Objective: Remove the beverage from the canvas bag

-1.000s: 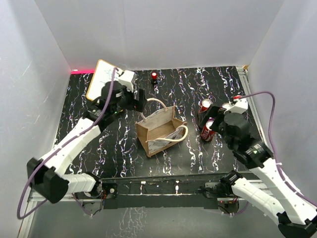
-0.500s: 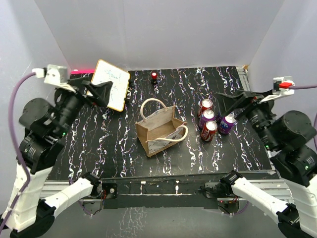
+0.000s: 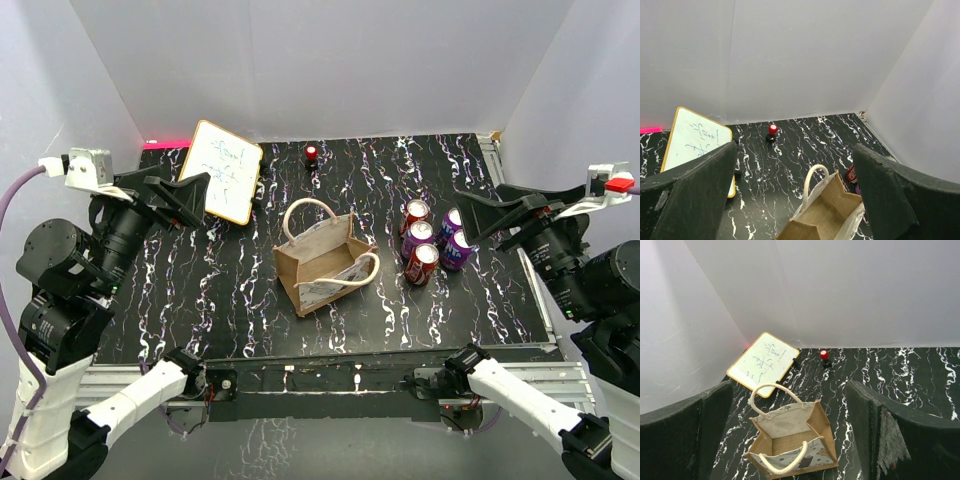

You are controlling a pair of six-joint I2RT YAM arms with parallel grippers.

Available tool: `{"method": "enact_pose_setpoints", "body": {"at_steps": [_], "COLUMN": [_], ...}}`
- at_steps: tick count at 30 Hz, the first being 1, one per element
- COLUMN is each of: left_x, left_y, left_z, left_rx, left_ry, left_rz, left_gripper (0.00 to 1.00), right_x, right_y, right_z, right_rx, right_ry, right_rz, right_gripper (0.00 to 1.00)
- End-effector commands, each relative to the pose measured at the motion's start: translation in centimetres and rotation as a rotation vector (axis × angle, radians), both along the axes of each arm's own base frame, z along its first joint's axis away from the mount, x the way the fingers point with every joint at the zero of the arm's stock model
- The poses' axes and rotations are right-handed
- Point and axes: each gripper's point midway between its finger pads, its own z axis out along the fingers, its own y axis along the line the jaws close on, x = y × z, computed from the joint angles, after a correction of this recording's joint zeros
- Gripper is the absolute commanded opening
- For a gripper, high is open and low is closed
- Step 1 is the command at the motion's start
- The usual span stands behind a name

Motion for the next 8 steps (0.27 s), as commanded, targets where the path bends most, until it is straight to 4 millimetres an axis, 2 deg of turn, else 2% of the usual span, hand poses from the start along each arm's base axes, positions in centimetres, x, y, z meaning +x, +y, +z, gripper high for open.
{"method": "enact_pose_setpoints", "body": {"at_steps": [1,3,6,8], "left_x": [-0.3,-0.1,0.2,0.4], "left_y": [0.5,0.5,0.3,0.0], "left_z": [0.0,-0.4,-0.8,-1.0], "left_rx": [-0.002,-0.001,0.006,0.008], "left_ry": [-0.009,-0.001,0.01,0.014], "left_rz": [0.018,0.025,0.02,0.013], "left_gripper": [0.97,0.97,0.97,0.97], "right_x": [-0.1,0.0,-0.3,0.5], "right_y": [-1.1,-1.0,0.7,0.6], "right_z": [1.0,0.8,-0.1,-1.1], "right_rx": [0.011,0.006,-0.049,-0.053], "right_ry": [-0.013,-0.01,-0.026,0.044], "right_rz": [-0.05,-0.048,0.047,0.016], "right_gripper": [0.98,0.98,0.98,0.98]}}
